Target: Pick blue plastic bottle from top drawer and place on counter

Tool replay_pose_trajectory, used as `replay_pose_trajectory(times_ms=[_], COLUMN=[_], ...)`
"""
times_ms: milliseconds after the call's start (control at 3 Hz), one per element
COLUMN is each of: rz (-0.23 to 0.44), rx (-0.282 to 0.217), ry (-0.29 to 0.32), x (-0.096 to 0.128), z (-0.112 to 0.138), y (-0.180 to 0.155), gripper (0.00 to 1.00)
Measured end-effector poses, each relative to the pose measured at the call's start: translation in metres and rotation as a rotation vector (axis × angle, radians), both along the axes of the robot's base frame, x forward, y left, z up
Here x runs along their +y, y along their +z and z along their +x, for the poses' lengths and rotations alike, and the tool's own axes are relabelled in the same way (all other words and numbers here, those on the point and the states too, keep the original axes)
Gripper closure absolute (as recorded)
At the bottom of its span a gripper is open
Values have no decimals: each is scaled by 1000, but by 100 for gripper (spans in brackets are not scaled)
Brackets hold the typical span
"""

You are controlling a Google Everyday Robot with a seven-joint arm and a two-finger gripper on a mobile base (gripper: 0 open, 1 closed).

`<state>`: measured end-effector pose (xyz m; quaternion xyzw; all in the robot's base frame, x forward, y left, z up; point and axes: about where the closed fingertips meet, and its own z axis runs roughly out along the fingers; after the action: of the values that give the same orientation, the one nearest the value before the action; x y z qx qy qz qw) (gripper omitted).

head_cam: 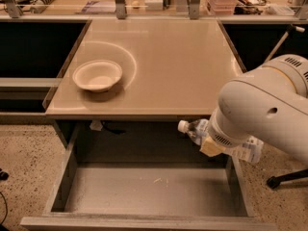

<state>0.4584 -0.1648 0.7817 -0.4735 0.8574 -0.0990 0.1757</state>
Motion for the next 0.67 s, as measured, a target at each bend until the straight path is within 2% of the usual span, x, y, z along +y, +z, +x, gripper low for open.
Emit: replay_pose_trajectory(times_ms=[333,667], rz=[-23,-94], rx=[-23,-138], ry=[-1,7], x=[5,31], z=[10,22], y=[15,86], gripper=[100,100])
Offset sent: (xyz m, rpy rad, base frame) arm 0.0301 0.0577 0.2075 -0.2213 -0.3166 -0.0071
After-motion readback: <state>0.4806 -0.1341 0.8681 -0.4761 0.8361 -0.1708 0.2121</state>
